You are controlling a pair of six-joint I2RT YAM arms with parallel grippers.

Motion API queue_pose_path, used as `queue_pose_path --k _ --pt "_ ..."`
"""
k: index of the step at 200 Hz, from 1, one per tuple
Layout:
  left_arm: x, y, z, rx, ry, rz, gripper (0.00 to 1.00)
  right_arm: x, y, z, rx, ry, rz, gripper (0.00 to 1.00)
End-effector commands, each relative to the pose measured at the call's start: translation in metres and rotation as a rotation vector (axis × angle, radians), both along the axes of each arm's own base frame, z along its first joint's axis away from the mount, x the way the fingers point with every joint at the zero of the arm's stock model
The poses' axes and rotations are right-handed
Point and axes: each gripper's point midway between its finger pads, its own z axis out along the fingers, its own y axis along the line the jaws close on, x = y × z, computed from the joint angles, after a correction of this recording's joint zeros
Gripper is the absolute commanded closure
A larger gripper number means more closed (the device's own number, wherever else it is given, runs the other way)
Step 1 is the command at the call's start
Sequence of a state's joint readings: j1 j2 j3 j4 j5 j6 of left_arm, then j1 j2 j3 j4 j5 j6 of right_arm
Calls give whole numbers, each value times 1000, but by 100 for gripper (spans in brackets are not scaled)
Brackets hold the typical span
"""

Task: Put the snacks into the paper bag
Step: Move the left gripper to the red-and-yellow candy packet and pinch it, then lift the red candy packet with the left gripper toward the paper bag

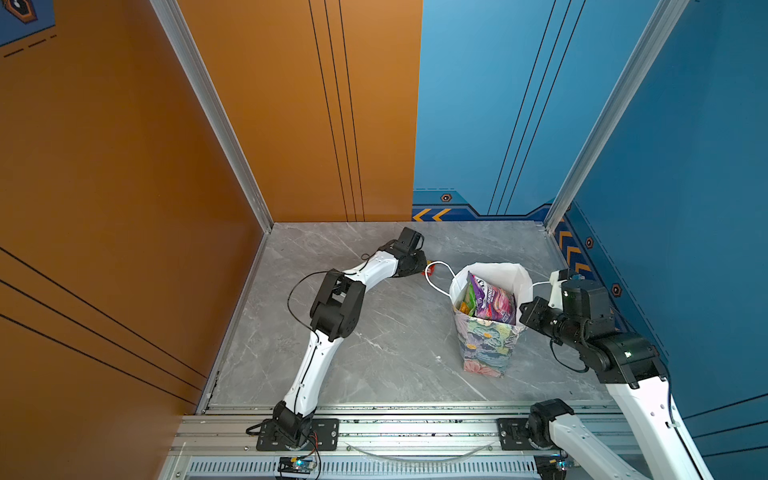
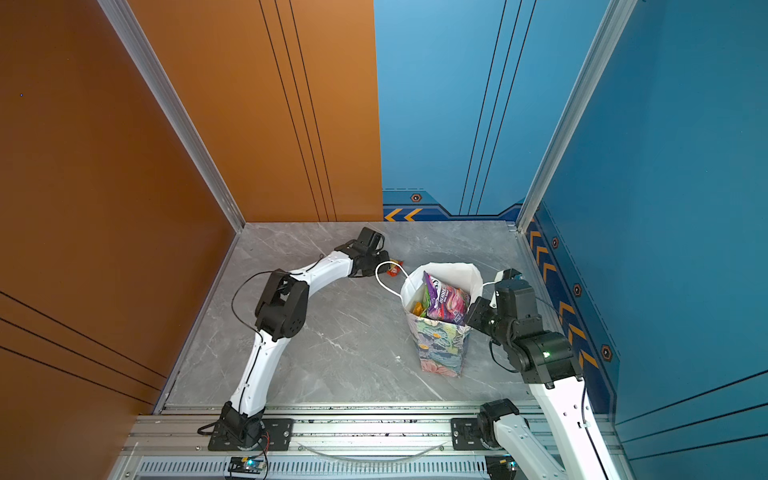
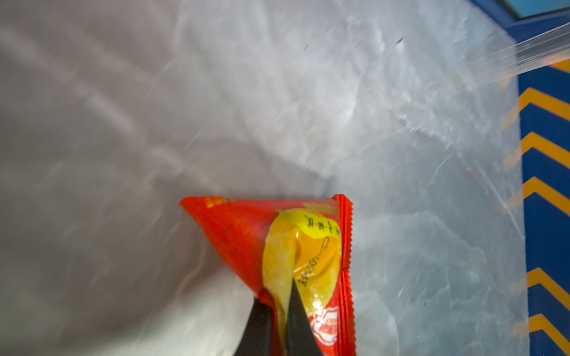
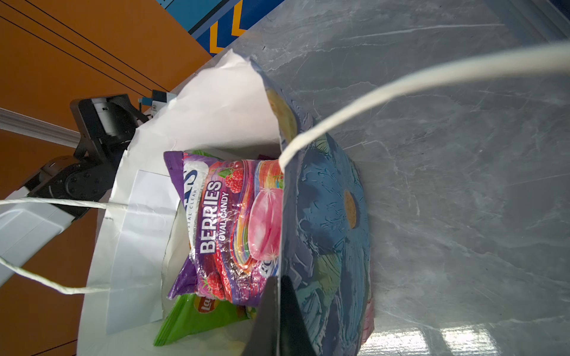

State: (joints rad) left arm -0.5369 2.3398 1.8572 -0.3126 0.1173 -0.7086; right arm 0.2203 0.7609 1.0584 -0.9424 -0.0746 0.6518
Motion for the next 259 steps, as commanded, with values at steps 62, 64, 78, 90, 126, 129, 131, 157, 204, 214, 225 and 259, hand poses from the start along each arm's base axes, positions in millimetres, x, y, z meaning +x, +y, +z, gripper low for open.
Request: queue_pose_path --k 62,64,78,90,126,129,131,157,204,214,225,259 --pt "-71 53 59 -8 -148 64 97 5 -2 8 11 -44 -18 100" --pt "-73 54 60 -7 -151 64 97 5 -2 8 11 -44 -18 100" --pt "-86 60 71 -16 -166 63 97 6 -2 7 9 -43 -20 100" --pt "-96 66 81 -43 -169 70 97 5 -2 7 8 -43 -20 100" --pt "-120 76 130 -84 -238 65 97 5 -2 6 9 -40 -19 100" --pt "-122 76 134 -82 -244 65 97 5 -2 5 8 -39 -20 100" --pt "-123 77 136 -82 -246 64 97 5 -2 5 7 -39 -20 100" --pt "-139 88 179 -118 -309 80 97 5 -3 6 3 -42 -21 100" --pt "-177 106 267 -64 -474 70 97 7 -2 9 4 -50 -17 100" --pt "-184 103 282 -73 -509 49 97 7 -2 10 5 -55 -17 100" --pt "-193 97 297 -65 -553 12 97 6 -3 8 1 -54 -19 100" --pt "-221 77 331 -40 -648 -69 97 4 -2 2 3 -39 -13 100"
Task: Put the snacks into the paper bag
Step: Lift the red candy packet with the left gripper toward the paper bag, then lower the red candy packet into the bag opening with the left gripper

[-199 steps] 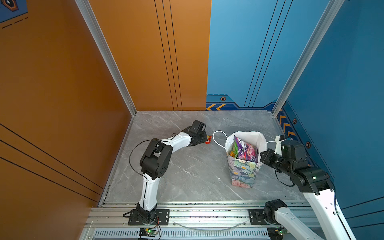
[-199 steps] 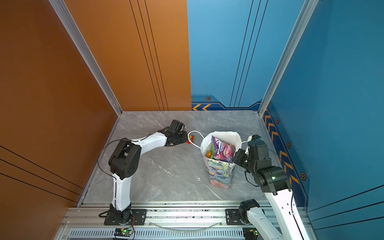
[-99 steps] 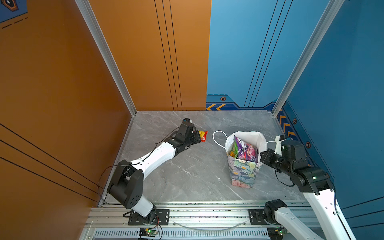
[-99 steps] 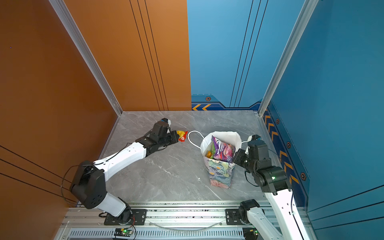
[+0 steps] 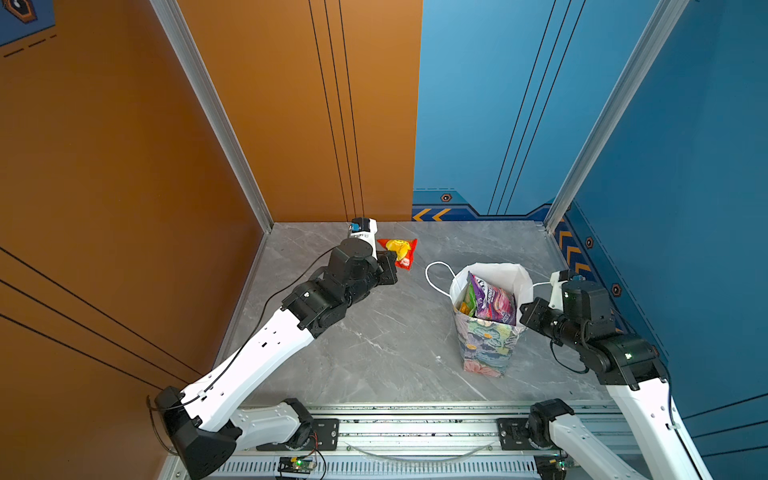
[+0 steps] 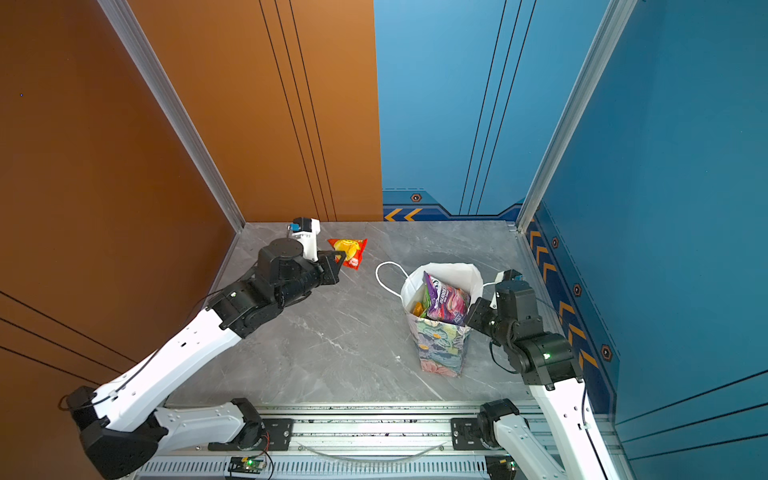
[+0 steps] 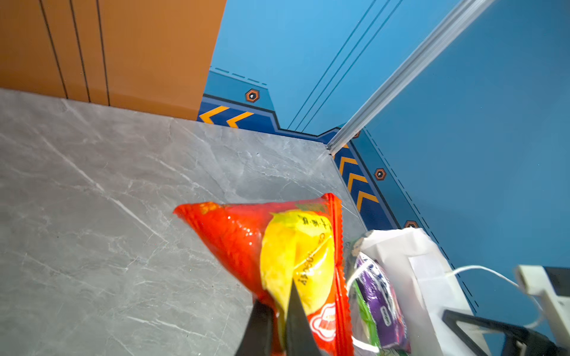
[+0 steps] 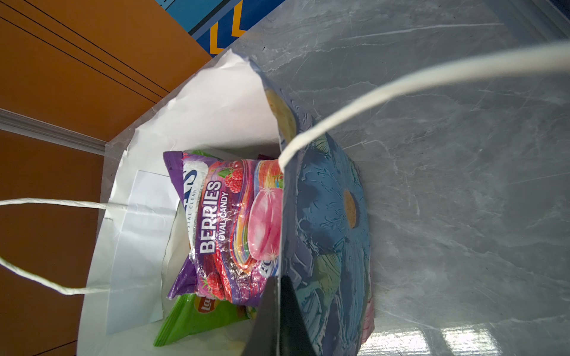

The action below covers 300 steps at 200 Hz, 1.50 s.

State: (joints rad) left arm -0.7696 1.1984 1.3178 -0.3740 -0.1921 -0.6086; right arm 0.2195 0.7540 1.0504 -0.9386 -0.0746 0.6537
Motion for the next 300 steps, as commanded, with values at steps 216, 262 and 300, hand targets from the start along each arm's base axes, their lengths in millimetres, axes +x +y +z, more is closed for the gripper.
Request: queue_pose_path --k 216,262,300 --pt "-74 -185 1 337 -30 -434 95 -4 -3 6 6 -53 -10 100" --pt "-67 -191 -16 408 8 -417 93 -4 -3 6 7 -54 -8 100" --pt "-66 -199 -28 441 35 -442 86 -3 -2 7 9 -55 -6 100"
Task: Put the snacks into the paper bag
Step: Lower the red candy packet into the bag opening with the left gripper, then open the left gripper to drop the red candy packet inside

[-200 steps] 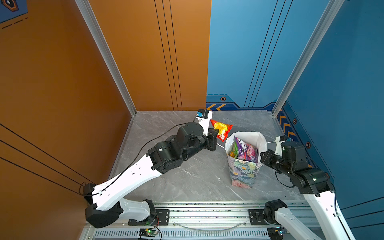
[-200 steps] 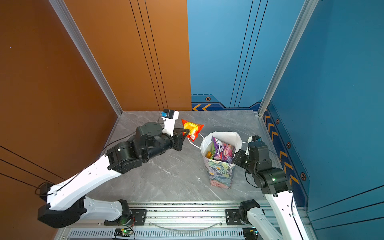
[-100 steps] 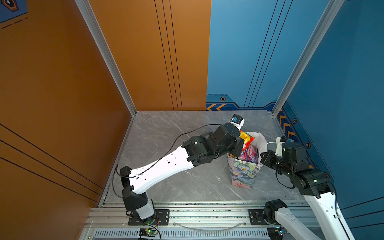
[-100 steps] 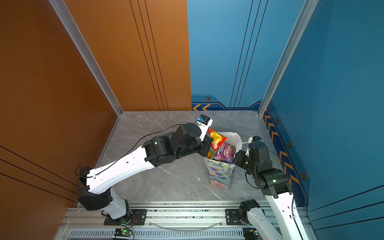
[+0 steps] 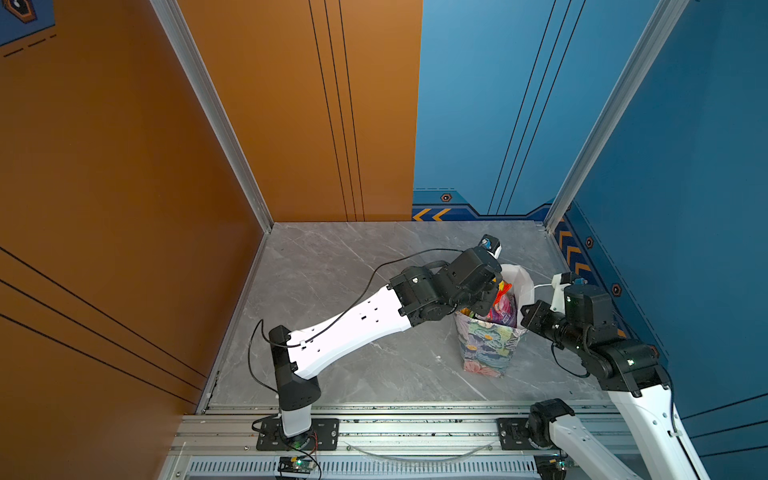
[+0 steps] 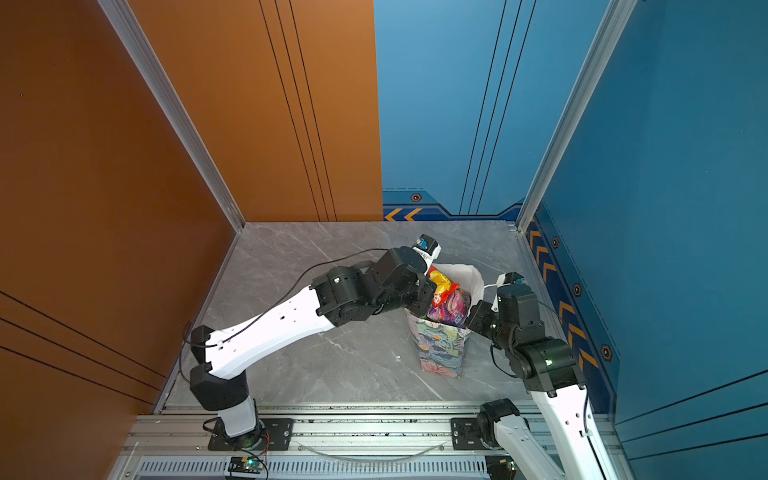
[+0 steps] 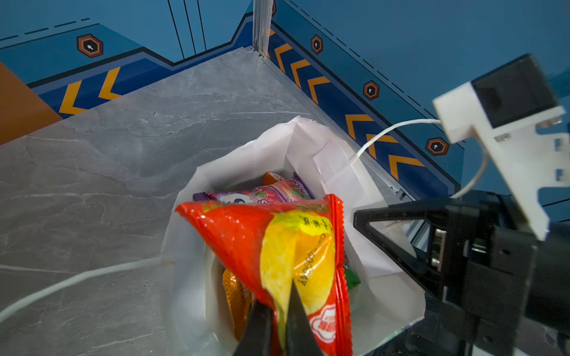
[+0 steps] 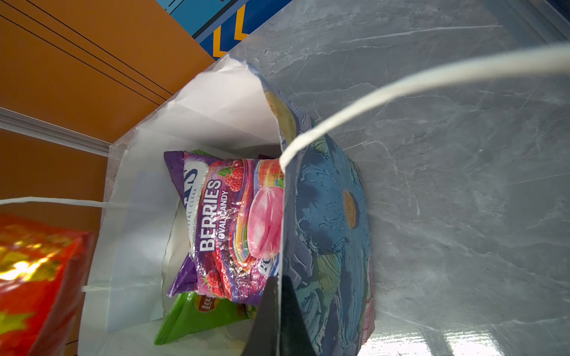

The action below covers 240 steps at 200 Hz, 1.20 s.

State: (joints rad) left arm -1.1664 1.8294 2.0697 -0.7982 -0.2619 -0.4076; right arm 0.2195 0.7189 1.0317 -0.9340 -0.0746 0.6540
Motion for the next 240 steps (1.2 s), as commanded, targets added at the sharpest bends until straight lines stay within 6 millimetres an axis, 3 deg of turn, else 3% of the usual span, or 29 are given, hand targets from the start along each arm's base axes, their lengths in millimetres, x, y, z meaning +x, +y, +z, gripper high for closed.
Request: queue_pose_path --k 1,18,79,126,185,218,240 --pt "-3 -1 -3 36 5 -20 85 2 -1 6 4 -34 -6 100" --pt "-4 -2 -5 51 7 -26 78 2 -1 6 5 -34 -8 100" --pt "0 6 -1 57 -7 -6 70 3 -1 7 8 -32 -5 100" --pt "3 20 11 55 -44 22 55 4 0 8 7 -33 -4 100" --pt "25 69 20 99 -81 185 39 6 0 9 4 -34 -1 100" --pt "35 97 8 172 -52 272 32 6 1 12 9 -43 2 100" --pt "39 103 -6 183 12 282 31 6 2 13 12 -43 5 100"
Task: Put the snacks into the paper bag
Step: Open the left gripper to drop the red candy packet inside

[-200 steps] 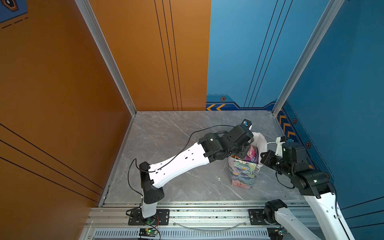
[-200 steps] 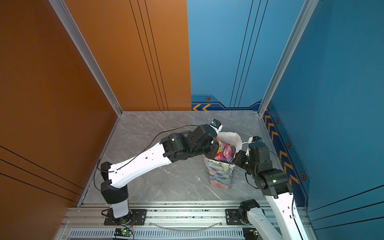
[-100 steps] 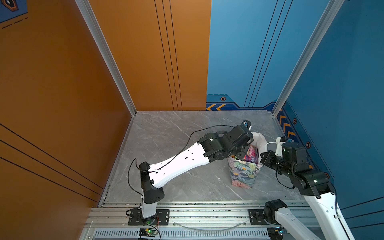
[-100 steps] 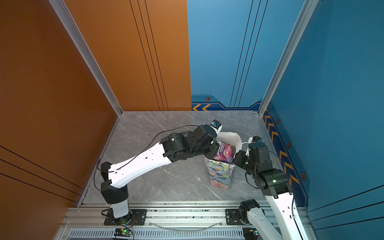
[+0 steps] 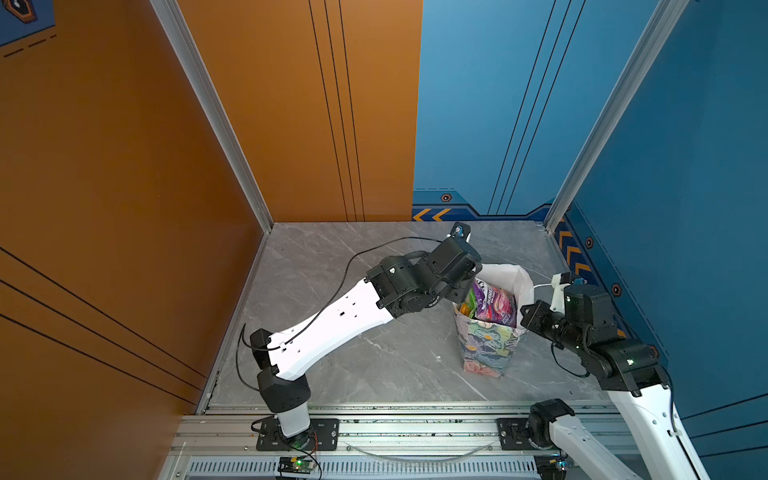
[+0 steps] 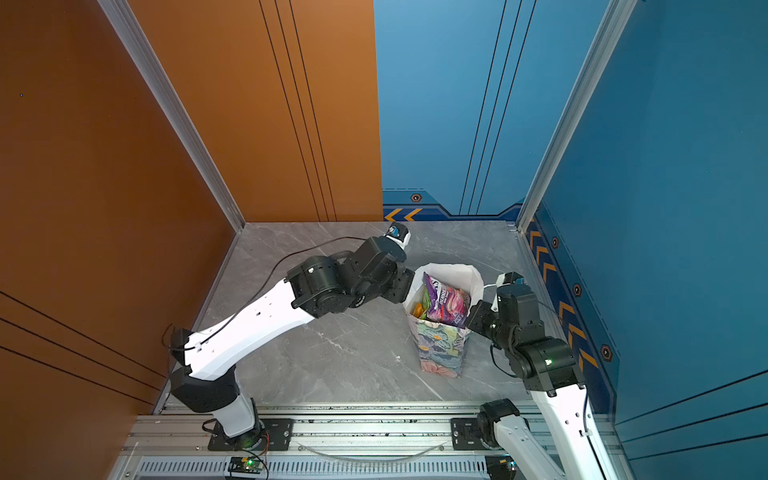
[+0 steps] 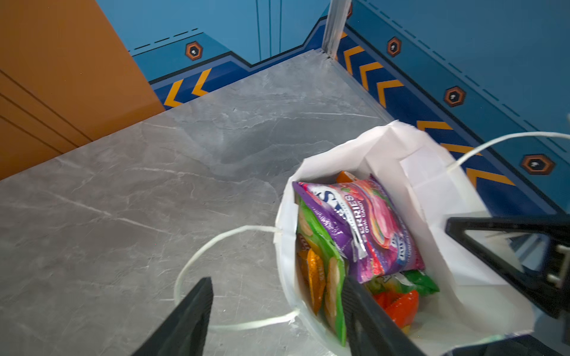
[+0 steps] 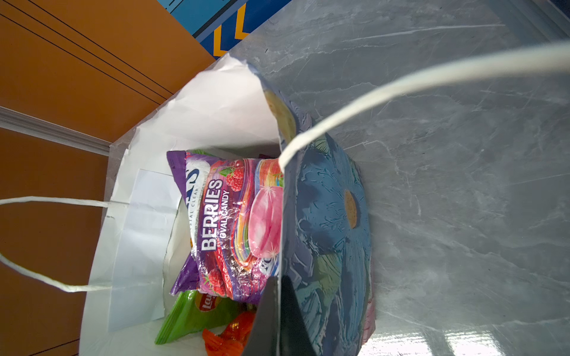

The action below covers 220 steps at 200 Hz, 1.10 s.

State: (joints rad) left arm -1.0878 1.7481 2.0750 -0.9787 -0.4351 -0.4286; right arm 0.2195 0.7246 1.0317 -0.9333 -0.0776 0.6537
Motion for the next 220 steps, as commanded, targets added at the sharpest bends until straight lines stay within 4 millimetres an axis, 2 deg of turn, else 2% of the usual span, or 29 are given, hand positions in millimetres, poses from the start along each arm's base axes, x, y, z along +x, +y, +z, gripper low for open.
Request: queue_pose_path --k 1,34,58,100,124,164,194,220 --pt "6 23 -20 55 67 63 31 6 1 14 12 -49 2 100" --pt "4 0 -48 27 207 -20 30 7 5 15 21 -51 12 100" --pt "6 -16 -70 33 276 -50 34 7 7 15 19 -53 19 100" --pt "15 -24 -91 40 331 -37 51 10 11 18 19 -60 30 100" --pt "18 -20 -94 42 337 -17 73 13 15 21 18 -68 41 100" --pt "23 -11 -85 24 318 10 100 25 27 32 31 -89 68 100" --pt "29 -5 -60 -40 268 36 100 37 39 47 30 -121 89 100" --pt "43 14 -13 -147 171 76 100 52 55 67 36 -154 115 100"
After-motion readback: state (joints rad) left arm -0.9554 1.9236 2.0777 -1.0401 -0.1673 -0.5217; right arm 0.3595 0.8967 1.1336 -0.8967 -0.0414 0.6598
